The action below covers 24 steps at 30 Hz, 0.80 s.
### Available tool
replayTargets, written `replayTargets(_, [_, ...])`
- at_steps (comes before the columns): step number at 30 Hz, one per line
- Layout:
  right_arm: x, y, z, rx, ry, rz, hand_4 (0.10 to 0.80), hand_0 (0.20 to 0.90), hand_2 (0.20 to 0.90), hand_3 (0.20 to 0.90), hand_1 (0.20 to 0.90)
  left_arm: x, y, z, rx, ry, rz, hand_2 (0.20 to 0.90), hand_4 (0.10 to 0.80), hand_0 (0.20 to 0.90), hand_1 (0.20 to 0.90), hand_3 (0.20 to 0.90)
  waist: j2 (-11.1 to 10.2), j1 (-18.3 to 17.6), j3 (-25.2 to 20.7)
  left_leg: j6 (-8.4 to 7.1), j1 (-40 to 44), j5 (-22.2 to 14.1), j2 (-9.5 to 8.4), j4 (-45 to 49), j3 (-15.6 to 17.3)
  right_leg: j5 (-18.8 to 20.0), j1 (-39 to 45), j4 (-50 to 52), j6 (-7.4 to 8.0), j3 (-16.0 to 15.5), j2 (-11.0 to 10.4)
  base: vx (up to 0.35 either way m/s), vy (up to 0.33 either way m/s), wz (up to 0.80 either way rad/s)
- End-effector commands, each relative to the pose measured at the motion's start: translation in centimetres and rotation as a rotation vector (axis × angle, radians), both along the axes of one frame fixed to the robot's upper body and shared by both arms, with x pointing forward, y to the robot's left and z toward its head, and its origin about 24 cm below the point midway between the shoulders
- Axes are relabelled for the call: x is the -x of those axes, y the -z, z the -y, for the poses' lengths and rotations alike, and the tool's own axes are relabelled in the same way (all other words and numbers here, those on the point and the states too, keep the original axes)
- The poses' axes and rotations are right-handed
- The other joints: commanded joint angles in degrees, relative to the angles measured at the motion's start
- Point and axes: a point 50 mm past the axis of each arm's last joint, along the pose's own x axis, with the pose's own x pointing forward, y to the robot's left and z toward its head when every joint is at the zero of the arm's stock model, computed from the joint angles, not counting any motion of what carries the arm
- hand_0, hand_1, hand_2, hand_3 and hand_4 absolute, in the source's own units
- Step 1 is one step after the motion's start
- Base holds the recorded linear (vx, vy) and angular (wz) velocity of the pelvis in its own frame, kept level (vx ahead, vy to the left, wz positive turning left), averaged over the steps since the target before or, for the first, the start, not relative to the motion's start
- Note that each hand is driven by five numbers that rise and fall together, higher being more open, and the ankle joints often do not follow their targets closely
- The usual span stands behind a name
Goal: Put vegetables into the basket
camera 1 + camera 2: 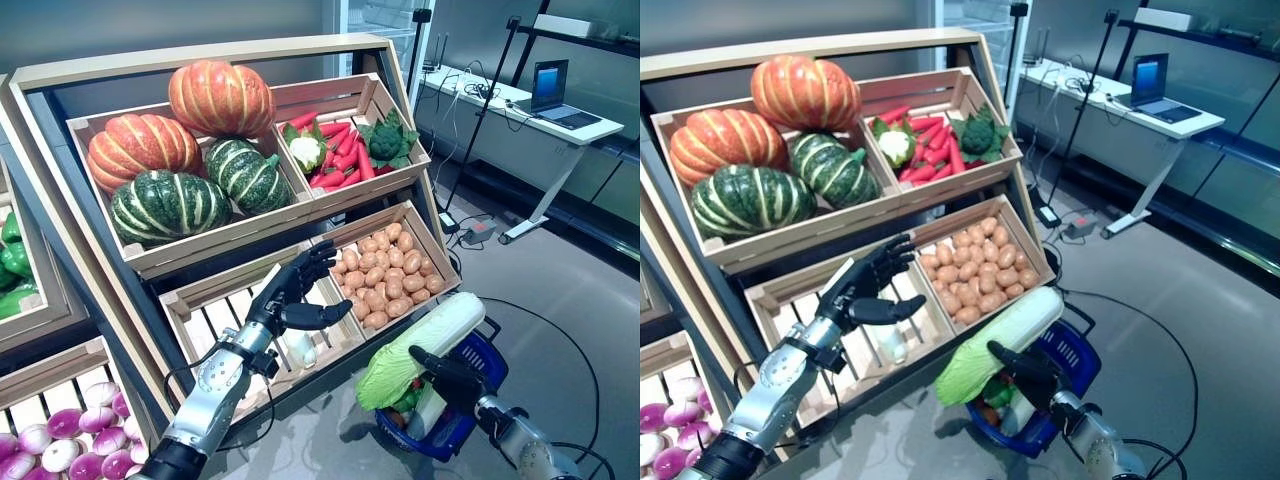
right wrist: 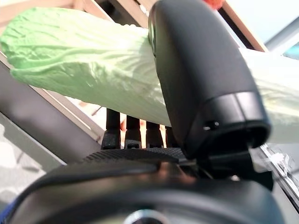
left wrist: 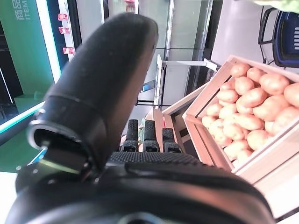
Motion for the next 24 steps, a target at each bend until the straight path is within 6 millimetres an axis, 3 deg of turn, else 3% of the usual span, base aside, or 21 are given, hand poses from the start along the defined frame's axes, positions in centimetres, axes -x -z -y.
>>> replayTargets(1, [-4.8, -6.1, 3.2, 0.025, 0.207, 0.337, 0.4, 0.3, 0.3, 0.3, 0.3, -1.0, -4.0, -0.2, 0.031, -0.031, 0.239, 0.9, 0.8, 0.9, 0.9, 0.9, -0.38, 0.03, -0.96, 2.2, 2.1, -5.58, -1.94, 0.51, 1.07, -0.92, 2.76, 0.31, -1.42, -1.52, 0.91, 0.056, -0.02, -0.03])
replayTargets(8, [-3.8, -4.9, 6.1, 0.139, 0.414, 0.2, 0.4, 0.3, 0.3, 0.3, 0.3, -0.2, -0.5, -1.9, -0.076, -0.167, 0.084, 0.9, 0.8, 0.9, 0.9, 0.9, -0.35, 0.11, -0.02, 2.39, 2.09, -5.47, -1.86, 0.51, 1.48, -0.8, 2.64, 0.31, -1.56, -1.2, 1.24, 0.023, -0.017, -0.04])
replayTargets(14, [-4.1, -5.8, 8.6, 0.172, 0.558, 0.194, 0.4, 0.3, 0.3, 0.3, 0.3, 0.3, 0.9, -2.9, -0.093, -0.227, 0.01, 0.9, 0.8, 0.9, 0.9, 0.9, -0.43, 0.96, 1.06, 2.45, 2.2, -5.24, -1.91, 0.83, 1.85, -0.9, 3.09, 0.31, -1.81, -1.96, 1.18, 0.022, -0.036, 0.0])
replayTargets(15, [-4.4, -6.1, 9.0, 0.202, 0.589, 0.187, 0.4, 0.3, 0.3, 0.3, 0.3, 0.2, 0.9, -3.0, -0.091, -0.238, 0.01, 0.9, 0.8, 0.9, 0.9, 0.9, -0.17, 1.29, 1.64, 2.22, 1.67, -6.55, -1.64, 2.64, 1.16, -2.09, 2.98, 1.83, -1.64, -2.06, 1.05, -0.016, -0.052, 0.0])
replayTargets(20, [-6.3, -7.9, 10.0, 0.285, 0.634, 0.226, 0.4, 0.3, 0.3, 0.3, 0.3, -1.6, -1.3, -2.2, -0.091, -0.223, 0.097, 0.9, 0.8, 0.9, 0.9, 0.9, -0.15, 2.72, 6.6, 2.5, -7.53, -10.65, -0.27, 16.29, -1.12, -6.01, -4.14, 13.53, -2.72, -3.58, -0.58, -0.18, -0.093, 0.02])
replayTargets(24, [-8.5, -10.7, 10.1, 0.323, 0.646, 0.29, 0.4, 0.3, 0.3, 0.3, 0.3, -3.1, -3.7, -1.8, -0.061, -0.254, 0.195, 0.9, 0.8, 0.9, 0.9, 0.9, 0.38, 2.66, 12.05, 2.67, -16.21, -14.22, 0.77, 27.83, -2.33, -9.15, -11.11, 23.02, -3.76, -3.85, -2.85, -0.29, -0.062, 0.08])
